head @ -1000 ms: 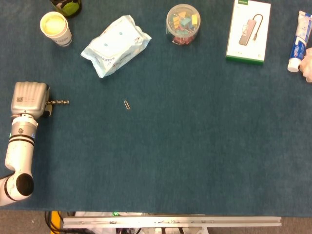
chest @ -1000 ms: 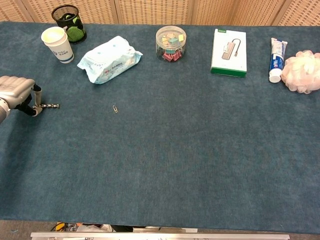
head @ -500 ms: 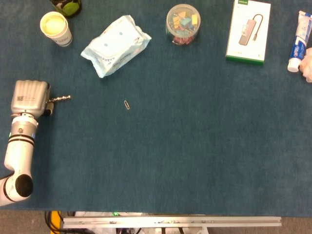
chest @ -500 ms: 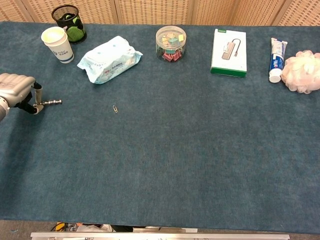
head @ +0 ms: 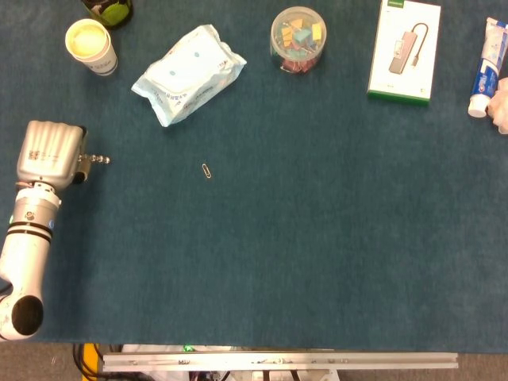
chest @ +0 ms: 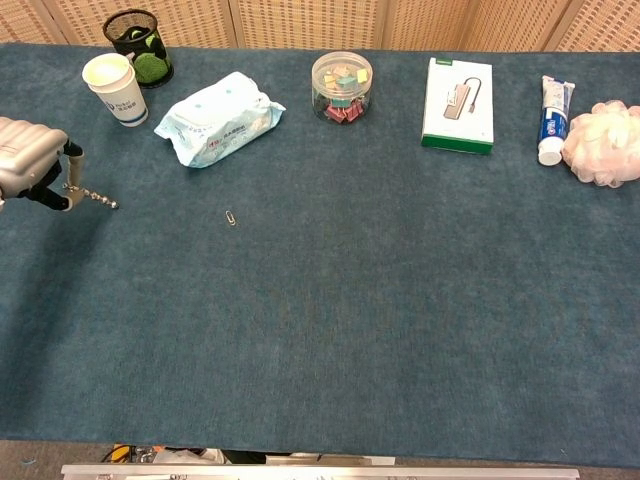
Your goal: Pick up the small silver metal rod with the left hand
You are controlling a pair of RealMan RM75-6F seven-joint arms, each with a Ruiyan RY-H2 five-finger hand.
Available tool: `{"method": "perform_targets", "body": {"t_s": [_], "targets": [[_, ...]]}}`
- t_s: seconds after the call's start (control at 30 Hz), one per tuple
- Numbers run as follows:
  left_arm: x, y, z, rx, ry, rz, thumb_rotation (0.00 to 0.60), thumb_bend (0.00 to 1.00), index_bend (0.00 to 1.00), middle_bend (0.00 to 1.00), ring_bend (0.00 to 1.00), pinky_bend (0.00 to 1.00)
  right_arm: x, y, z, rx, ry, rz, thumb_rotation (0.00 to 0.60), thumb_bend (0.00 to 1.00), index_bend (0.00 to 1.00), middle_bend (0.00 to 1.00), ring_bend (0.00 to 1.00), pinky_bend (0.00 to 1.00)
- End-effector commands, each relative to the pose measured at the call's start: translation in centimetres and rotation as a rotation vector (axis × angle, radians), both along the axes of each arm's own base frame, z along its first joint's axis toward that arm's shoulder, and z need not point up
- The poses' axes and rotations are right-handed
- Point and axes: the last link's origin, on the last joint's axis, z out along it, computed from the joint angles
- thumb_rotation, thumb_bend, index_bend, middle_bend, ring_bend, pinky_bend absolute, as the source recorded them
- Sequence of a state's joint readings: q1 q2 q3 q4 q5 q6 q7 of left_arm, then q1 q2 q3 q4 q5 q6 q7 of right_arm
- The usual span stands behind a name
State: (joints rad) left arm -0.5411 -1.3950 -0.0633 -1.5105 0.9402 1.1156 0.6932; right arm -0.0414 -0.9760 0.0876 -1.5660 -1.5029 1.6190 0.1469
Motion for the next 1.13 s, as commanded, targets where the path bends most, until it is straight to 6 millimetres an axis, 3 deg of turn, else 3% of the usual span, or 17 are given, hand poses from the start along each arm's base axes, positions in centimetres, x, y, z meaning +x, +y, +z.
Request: {"method": "perform_targets", "body": {"t_s": [0.03,0.47,0.87,1.13], "targets": [[0.9,-0.2,0.5,-0.002,0.003,-0.034,0.600,0.36,0.60,0.88,0.87,0.94,0.0,0.1,0.0,-0.002,-0.002,0.001,0.600,0.04,0.38,0.44,0.30,0.31],[5.0,-1.2,0.7,-0.043,-0.054,-0.131,0.600,0.36,0.60,0.88,0.87,0.94,-0.4,0.1,0.1,-0.003,-0.013,0.004,0.600,0.04,0.38,0.44,0.30,0.31],[8.9,-0.7,-2.2,-0.089,-0.104,-0.183,0.600,0.36,0.61,0.88,0.87,0.94,-0.9,0.5,0.4,-0.009,-0.023,-0.003,0.600,0.04,0.38,0.44,0.30,0.31],[10.3,0.0,-4.1,-0.106,-0.111,-0.189,0.600,0.36,0.61,0.88,0.87,0.94,-1.1,0.9,0.6,-0.018,-0.026,-0.008,0.600,0.04,0.38,0.44,0.30,0.31]]}}
